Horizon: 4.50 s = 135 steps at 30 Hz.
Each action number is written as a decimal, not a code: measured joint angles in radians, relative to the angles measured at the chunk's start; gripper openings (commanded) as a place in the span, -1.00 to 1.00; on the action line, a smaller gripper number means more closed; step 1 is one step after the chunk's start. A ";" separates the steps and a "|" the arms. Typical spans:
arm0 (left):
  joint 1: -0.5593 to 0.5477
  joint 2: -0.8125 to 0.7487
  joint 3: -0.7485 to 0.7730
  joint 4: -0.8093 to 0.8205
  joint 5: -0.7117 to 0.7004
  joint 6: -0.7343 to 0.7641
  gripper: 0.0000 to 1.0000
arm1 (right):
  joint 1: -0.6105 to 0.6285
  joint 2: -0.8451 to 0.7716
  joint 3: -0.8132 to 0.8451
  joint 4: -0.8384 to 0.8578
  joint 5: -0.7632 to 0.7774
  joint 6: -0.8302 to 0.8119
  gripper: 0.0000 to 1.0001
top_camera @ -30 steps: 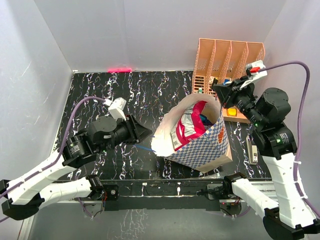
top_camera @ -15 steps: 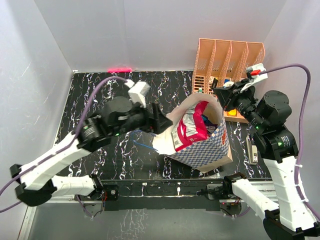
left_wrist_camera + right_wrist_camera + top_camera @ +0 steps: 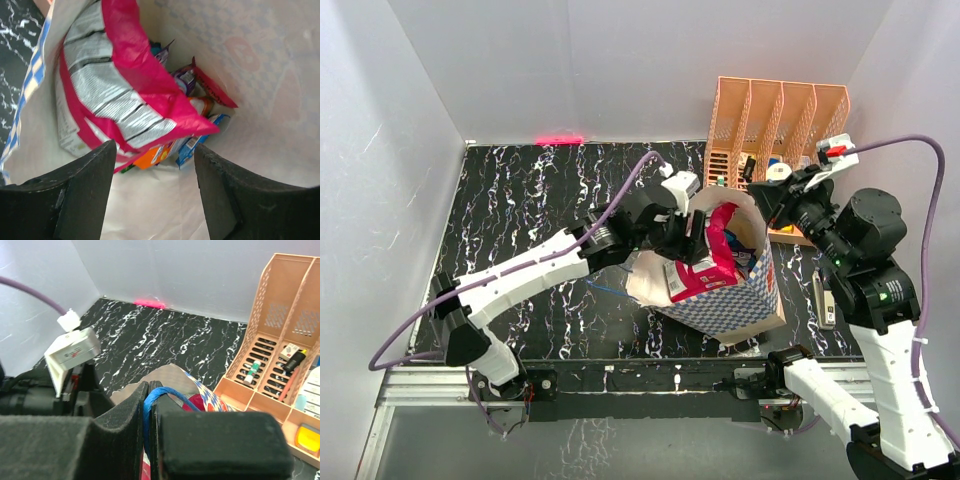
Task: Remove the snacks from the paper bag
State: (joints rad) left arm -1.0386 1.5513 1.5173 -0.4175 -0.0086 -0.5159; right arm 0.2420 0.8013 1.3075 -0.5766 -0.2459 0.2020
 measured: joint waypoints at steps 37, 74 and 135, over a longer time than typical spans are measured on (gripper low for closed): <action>-0.050 0.391 0.270 0.119 -0.398 0.240 0.11 | 0.000 -0.042 -0.061 0.086 -0.169 0.066 -0.85; -0.050 0.009 0.291 0.016 -0.137 0.112 -1.00 | 0.000 -0.163 -0.119 0.032 0.043 0.208 -0.85; 0.668 -0.336 -0.310 -0.041 -1.041 0.438 -1.00 | 0.000 -0.236 -0.130 -0.038 0.192 0.079 -0.85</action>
State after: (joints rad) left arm -0.3702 1.2148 1.2072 -0.4583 -1.0500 -0.0780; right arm 0.2420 0.5652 1.1774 -0.6147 -0.0540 0.2810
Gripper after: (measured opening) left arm 0.017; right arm 0.077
